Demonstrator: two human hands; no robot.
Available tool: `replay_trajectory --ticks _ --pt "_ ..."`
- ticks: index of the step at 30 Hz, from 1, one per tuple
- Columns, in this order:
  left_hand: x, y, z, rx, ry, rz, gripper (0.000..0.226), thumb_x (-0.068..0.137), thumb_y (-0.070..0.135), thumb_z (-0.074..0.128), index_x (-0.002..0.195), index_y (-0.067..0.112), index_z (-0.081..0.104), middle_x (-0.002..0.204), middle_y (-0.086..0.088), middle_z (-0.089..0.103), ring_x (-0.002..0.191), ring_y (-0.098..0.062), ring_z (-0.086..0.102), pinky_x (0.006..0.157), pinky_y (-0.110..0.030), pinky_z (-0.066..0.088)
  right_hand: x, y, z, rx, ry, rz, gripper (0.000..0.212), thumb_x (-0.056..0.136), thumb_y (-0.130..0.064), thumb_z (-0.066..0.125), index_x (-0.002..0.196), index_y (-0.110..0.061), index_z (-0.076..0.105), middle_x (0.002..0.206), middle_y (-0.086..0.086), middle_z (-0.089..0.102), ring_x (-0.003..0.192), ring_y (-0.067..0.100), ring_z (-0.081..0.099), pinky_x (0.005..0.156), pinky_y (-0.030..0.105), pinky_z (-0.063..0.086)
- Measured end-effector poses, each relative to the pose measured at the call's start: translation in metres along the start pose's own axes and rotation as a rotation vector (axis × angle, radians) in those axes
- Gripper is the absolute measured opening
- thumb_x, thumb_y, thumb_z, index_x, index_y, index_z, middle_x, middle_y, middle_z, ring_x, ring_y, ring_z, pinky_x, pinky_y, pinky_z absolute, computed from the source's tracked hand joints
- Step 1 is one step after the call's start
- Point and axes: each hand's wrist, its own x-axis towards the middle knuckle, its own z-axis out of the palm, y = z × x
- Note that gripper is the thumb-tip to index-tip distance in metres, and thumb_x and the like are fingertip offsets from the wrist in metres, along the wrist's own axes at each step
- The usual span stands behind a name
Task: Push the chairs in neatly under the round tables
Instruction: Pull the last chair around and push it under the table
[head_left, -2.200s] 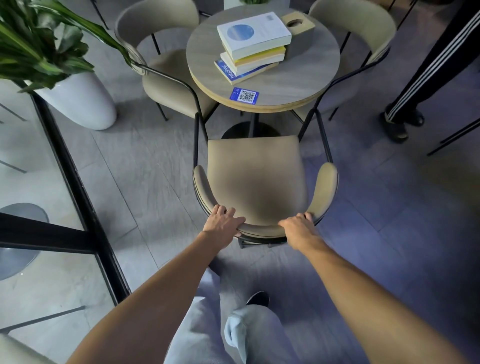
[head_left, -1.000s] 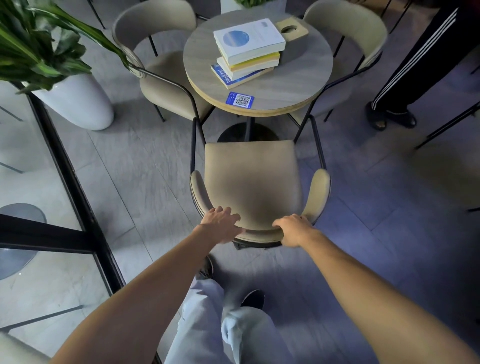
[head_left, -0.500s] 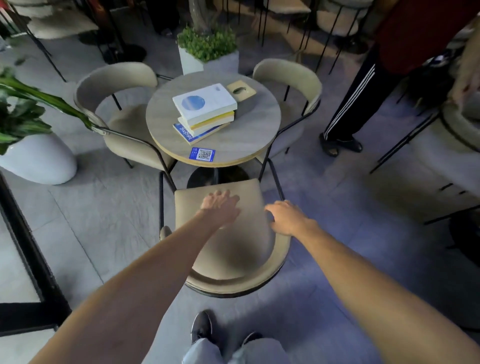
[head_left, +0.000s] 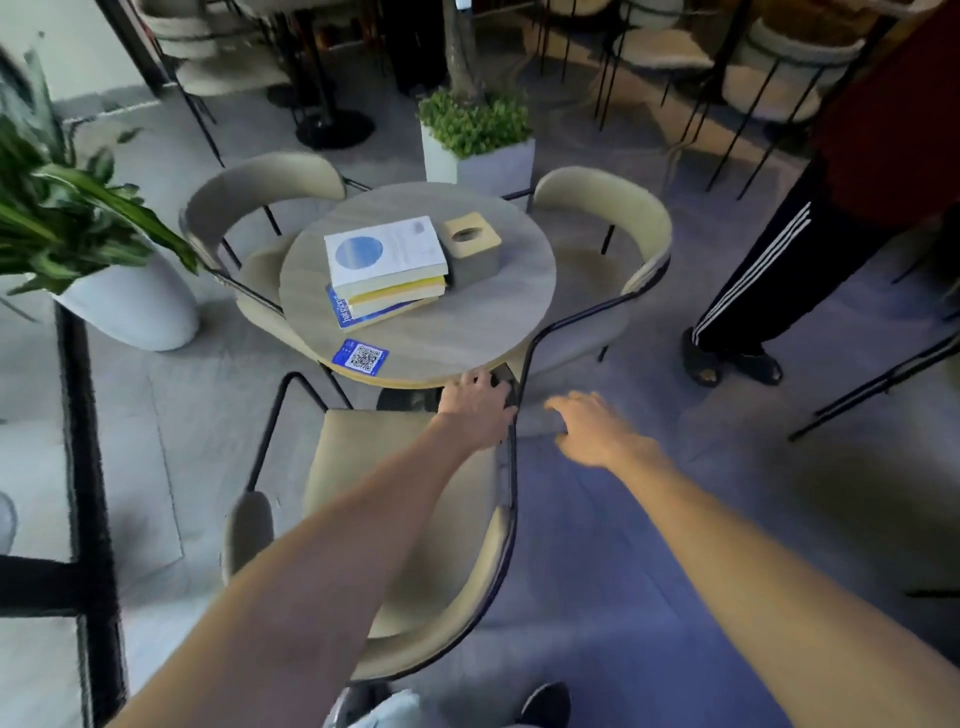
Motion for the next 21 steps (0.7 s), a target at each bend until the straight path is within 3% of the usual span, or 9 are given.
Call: replay_trajectory --ticks 11,21 --pt "0.120 0.063 -0.047 -0.023 0.007 -0.117 0.047 0.101 0.046 0.036 0.136 0.019 0.051 0.131 -0.012 0.049 0.122 -0.034 0.046 0.097 -0.046 0.040 0.096 0.112 -0.090 -0.155 0.040 -0.096 0.051 0.094 -0.017 0.054 0.144 -0.024 0.046 0.139 0.007 0.048 0.130 0.032 0.042 0.103 0.047 0.036" --pt "0.319 0.078 -0.126 -0.038 0.018 -0.154 0.048 0.102 0.050 0.035 0.136 0.020 0.050 0.138 -0.011 0.046 0.126 -0.033 0.045 0.099 -0.046 0.038 0.241 0.226 -0.196 -0.245 0.003 -0.085 0.052 0.094 -0.016 0.056 0.144 -0.023 0.045 0.136 0.008 0.048 0.127 0.032 0.043 0.100 0.046 0.039"
